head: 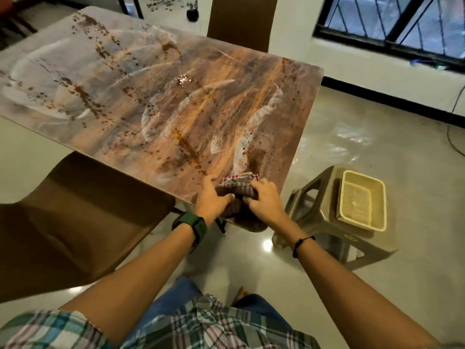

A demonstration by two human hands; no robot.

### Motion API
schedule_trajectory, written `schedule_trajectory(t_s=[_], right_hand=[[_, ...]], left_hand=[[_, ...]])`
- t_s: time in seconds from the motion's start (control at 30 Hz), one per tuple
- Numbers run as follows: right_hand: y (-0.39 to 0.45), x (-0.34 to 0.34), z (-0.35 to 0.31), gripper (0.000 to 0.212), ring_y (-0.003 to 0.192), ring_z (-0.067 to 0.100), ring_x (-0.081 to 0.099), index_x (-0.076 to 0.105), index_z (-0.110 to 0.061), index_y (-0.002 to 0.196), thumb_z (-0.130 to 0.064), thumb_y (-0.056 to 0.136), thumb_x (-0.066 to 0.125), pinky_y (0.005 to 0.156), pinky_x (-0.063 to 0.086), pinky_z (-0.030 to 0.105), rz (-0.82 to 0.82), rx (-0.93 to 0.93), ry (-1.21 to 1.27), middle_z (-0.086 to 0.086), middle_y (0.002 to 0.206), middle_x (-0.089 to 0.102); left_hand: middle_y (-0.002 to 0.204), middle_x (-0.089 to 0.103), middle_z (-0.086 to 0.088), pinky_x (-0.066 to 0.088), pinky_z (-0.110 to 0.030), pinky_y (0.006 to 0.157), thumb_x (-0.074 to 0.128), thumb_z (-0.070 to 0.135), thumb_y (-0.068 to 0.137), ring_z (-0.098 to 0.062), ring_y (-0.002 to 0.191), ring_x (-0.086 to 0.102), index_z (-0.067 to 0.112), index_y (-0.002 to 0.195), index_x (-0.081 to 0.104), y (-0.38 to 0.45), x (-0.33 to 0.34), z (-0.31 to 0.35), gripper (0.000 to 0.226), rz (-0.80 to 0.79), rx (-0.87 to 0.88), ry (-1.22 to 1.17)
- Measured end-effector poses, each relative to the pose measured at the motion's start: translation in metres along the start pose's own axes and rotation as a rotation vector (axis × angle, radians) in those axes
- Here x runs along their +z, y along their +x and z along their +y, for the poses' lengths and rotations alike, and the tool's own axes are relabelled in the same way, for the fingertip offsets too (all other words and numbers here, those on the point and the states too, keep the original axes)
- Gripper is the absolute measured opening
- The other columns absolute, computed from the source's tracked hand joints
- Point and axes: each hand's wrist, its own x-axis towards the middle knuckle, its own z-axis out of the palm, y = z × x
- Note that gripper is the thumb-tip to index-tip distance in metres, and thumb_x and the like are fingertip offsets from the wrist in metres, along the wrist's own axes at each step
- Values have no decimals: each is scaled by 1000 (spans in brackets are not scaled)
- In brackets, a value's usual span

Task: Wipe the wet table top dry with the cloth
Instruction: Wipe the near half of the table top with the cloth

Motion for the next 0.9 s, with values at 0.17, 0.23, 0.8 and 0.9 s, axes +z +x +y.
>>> schedule_trajectory(t_s=[0.17,0.23,0.8,0.9], right_hand=[[-11,-25,-6,26,109,24,49,56,-6,110,-13,86,63,94,41,34,-85,-18,323,9,114,54],[-17,-34,-7,31,104,23,53,49,-9,113,-15,86,64,92,47,43,-116,2,419,5,110,54],[37,-115,-52,22,79,25,51,52,-1,83,-15,76,68,73,43,41,302,-516,135,6,82,55],[39,-93,-41,23,96,28,51,54,-8,91,-16,77,70,82,44,37,339,-687,-173,12,101,59]], left_hand=[[106,63,-17,53,-33,69,62,2,83,-28,88,62,3,112,59,-17,-8,10,29,-144,-182,-512],[97,65,-14,52,-31,75,58,-3,84,-27,89,62,5,103,63,-26,-13,22,21,-186,-50,-382],[90,66,-3,48,-32,69,56,-3,87,-12,77,61,15,96,64,29,-64,77,21,-78,791,56],[92,71,-15,50,-29,73,51,-10,82,-28,81,65,4,96,69,46,-67,66,26,65,1014,298]])
